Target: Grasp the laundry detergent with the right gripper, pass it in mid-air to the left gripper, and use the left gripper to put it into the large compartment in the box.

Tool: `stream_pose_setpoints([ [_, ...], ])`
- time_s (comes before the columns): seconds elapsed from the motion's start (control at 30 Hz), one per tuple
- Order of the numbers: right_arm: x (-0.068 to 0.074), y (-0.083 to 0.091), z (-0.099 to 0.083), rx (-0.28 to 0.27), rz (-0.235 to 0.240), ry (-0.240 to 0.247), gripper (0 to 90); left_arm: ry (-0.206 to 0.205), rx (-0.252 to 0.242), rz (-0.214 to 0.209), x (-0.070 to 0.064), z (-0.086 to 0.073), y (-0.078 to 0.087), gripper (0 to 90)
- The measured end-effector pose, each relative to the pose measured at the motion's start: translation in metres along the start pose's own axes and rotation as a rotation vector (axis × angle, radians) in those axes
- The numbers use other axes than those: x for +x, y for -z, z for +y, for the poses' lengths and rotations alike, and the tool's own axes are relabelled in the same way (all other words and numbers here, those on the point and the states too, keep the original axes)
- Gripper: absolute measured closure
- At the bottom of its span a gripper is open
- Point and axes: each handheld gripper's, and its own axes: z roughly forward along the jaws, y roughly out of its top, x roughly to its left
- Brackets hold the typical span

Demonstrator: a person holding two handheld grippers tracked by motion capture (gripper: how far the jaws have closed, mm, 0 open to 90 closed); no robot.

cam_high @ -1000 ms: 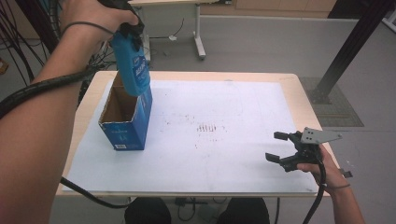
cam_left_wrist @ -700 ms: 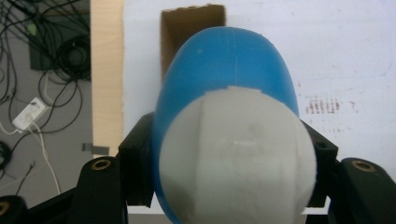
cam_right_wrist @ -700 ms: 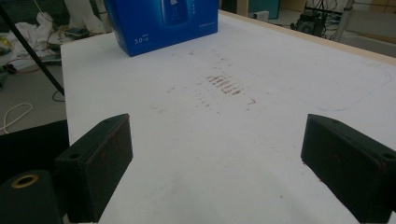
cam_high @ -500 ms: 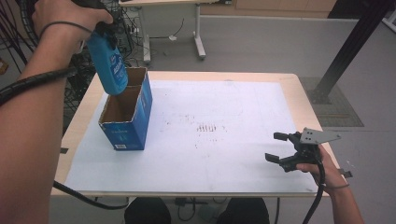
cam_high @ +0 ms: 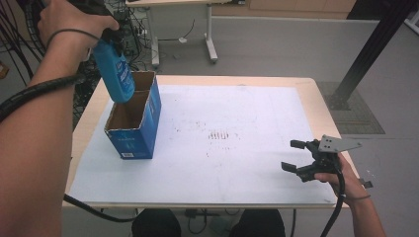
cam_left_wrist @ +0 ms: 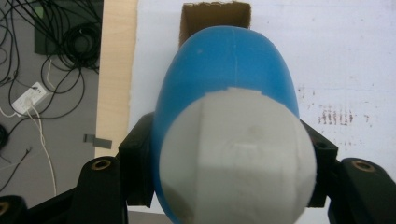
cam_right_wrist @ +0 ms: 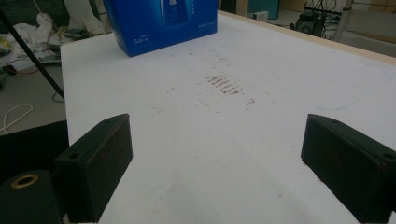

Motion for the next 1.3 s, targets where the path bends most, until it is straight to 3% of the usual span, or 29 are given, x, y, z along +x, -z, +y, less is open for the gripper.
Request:
stream_pose_setpoints([
  [1.3, 0.001, 0.001, -0.004, -0.005, -0.002, -0.007, 9.0, -0.003, 0.084, 0.001, 0.001, -0.001, -0.067, 37.6],
])
